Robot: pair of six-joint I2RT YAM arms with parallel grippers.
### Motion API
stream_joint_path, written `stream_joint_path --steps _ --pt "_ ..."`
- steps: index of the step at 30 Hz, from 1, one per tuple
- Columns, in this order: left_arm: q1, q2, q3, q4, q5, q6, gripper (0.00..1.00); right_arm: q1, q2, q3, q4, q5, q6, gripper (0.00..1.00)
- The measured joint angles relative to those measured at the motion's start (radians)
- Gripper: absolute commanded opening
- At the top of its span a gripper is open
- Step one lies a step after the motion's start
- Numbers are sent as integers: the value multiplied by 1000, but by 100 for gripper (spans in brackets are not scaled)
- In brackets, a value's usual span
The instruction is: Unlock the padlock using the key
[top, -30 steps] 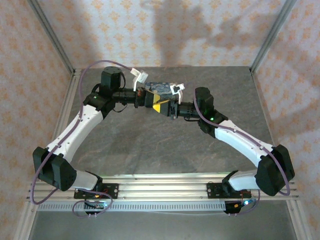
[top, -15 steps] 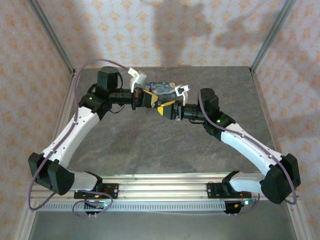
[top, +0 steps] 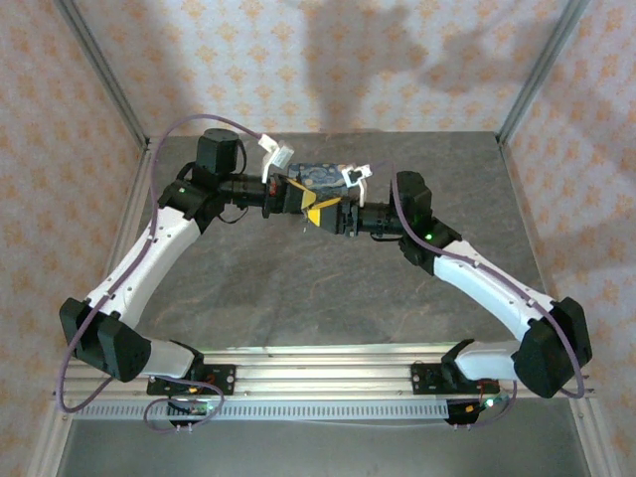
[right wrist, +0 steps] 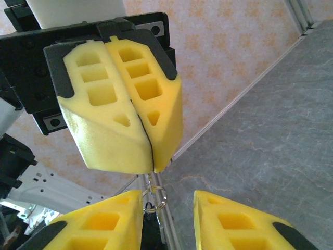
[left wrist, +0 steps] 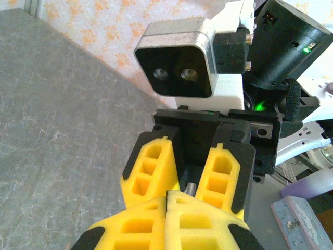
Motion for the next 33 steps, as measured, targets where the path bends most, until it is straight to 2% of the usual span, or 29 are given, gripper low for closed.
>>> stream_joint_path --steps 4,6,11,18,21,23,28,33 --pt "0 0 3 -8 3 8 0 10 3 8 9 -11 4 26" --pt "0 0 3 -13 5 11 0 14 5 11 13 -13 9 21" --pt "0 0 4 -16 18 15 0 18 9 17 14 -16 16 0" --pt "0 0 3 -9 13 -5 0 18 10 16 26 -12 18 0" --pt "0 -7 -3 21 -2 -32 31 17 14 8 67 -5 38 0" --pt "0 -16 -14 37 -14 -57 40 16 18 -1 107 -1 56 0" --pt "29 -62 -73 117 -61 -151 41 3 29 -35 194 22 105 0" --pt "103 -119 -212 300 -84 -312 37 -20 31 -75 256 55 145 0"
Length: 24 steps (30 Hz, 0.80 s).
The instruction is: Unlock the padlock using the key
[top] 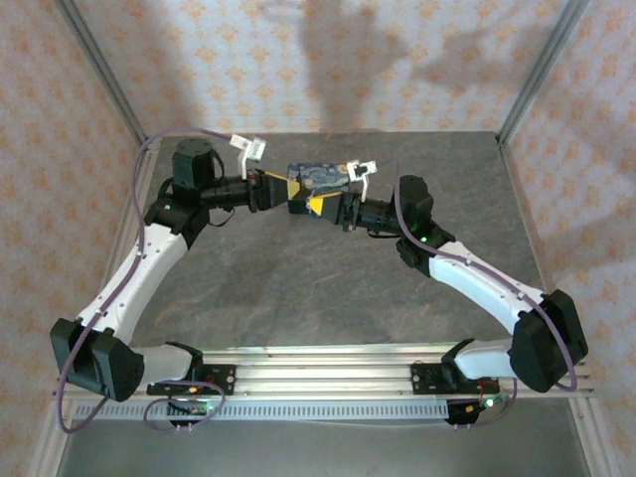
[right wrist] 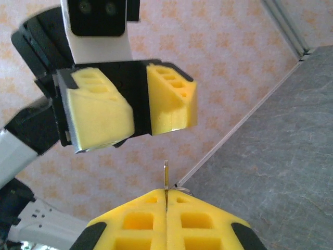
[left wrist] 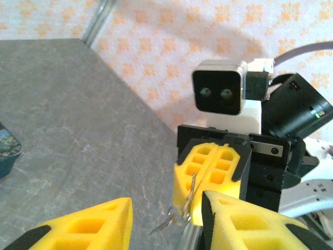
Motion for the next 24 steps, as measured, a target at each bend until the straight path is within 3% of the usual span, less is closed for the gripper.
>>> stream_joint_path --steps 9,24 --pt "-20 -3 -100 190 19 -153 31 -3 19 -4 64 12 44 0" --pt "-66 8 -95 203 28 -127 23 -5 37 -4 88 11 68 0"
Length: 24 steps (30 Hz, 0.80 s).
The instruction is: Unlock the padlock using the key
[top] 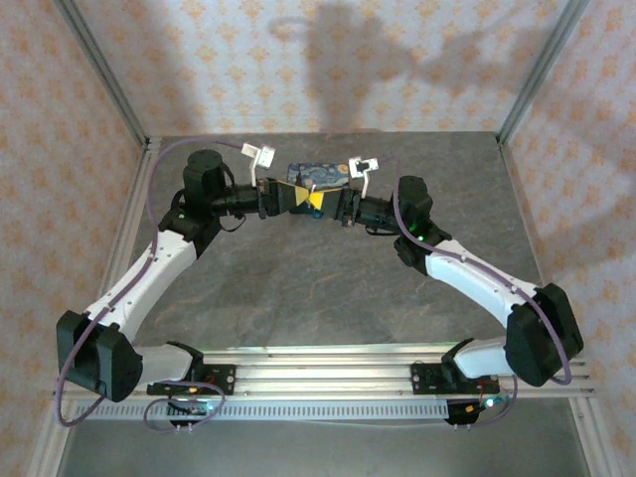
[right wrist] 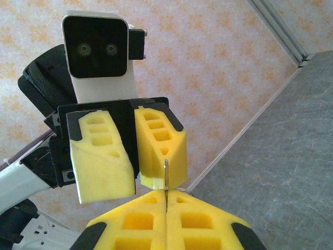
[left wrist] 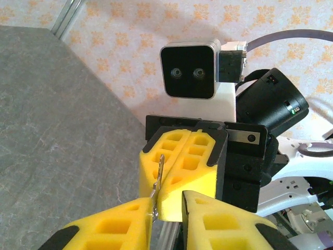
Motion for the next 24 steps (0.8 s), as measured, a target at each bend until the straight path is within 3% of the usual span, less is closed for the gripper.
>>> stream_joint_path --steps 8,15,24 --pt "0 5 0 -6 -8 10 34 -1 8 0 0 1 0 0" --pt "0 13 0 -10 -22 8 34 -1 8 0 1 0 0 0" --pt "0 13 0 3 -25 -13 20 -1 8 0 2 -4 8 0"
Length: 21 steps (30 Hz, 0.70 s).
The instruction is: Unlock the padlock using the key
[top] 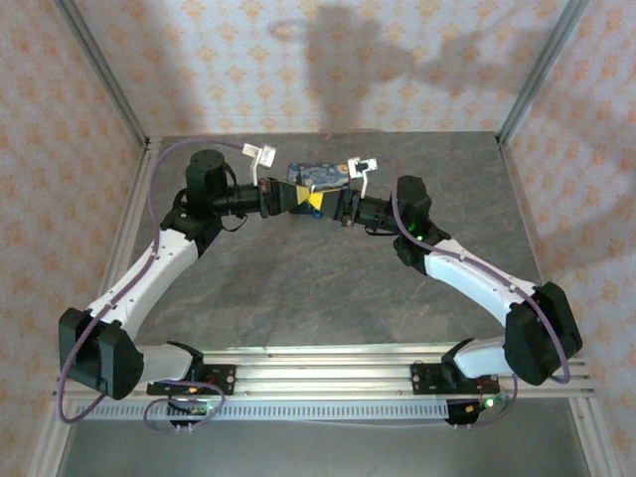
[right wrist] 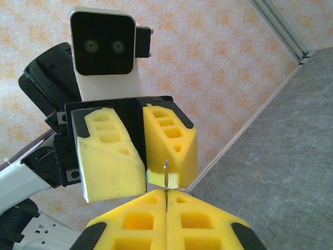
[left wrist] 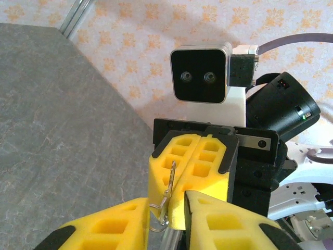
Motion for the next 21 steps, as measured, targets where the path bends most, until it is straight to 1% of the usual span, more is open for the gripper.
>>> stream_joint_path --steps 3,9,13,16,17,21 --pt "-5 1 0 7 0 -5 14 0 0 0 3 -3 5 0" --pt "-6 8 0 11 0 -5 13 0 1 0 10 -4 7 0" --pt "-6 8 0 13 0 -4 0 0 1 0 10 -3 8 0" --pt "-6 9 0 13 0 0 0 -2 1 0 9 -3 10 0" --pt "-6 9 0 11 0 5 0 -2 1 0 5 -2 10 3" --pt "-10 9 0 -14 -13 37 0 -2 -2 6 -50 23 -16 29"
